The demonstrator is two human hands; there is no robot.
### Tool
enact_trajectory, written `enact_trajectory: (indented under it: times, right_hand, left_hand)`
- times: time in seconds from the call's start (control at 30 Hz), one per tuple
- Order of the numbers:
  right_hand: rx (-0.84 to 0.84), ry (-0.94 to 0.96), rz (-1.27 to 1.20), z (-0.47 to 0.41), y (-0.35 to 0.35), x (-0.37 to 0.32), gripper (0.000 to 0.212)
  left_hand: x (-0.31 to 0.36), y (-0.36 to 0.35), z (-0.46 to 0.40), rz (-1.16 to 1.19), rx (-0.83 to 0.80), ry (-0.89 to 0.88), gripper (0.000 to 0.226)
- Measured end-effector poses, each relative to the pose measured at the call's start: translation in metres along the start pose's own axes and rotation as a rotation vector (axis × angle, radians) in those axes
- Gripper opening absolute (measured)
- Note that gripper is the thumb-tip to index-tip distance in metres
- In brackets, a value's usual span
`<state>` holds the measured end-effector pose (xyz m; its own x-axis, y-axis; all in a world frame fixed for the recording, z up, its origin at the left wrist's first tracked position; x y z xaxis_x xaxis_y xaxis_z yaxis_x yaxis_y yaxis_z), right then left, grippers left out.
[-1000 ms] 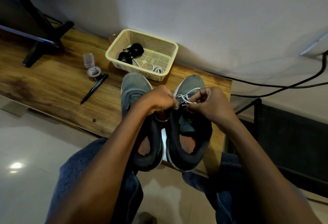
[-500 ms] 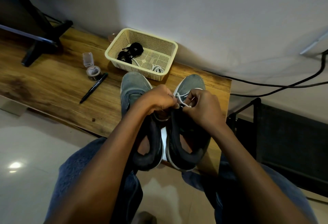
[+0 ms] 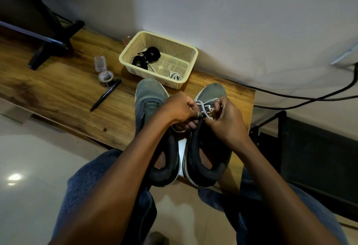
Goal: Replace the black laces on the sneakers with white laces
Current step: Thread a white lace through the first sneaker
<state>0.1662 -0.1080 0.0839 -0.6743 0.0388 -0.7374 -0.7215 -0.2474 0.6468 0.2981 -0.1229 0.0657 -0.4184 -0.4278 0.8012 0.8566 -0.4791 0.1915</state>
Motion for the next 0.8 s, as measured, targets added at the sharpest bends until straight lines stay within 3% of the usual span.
enact_trajectory:
  times: [0.2, 0.43, 0.8]
  right_hand:
    - [0.024, -0.006, -0.011, 0.0013, -0.0014, 0.004, 0.045]
    - [0.059, 0.115, 0.12, 0.0053, -0.0083, -0.0027, 0.049]
    - [0.067, 0.095, 0.088, -0.0003, -0.0066, 0.0021, 0.045]
  left_hand:
    - [0.0001, -0.001, -0.0017, -0.003, -0.019, 0.002, 0.018]
    - [0.0005, 0.0012, -0.0011, -0.016, -0.001, -0.02, 0.016]
    - [0.0038, -0.0041, 0.002, -0.057, -0.024, -0.033, 0.019]
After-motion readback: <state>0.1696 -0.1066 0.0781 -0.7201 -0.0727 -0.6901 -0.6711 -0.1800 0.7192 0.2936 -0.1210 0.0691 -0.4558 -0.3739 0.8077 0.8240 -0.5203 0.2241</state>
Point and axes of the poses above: each hand's wrist, its own z-axis away from the middle knuckle, its own y-axis out of the back of the hand, x = y × z, the point moved 5 cm from there along -z, towards the middle knuckle, and after that the axes turned 8 degrees about -x, right-handed, at the moved point
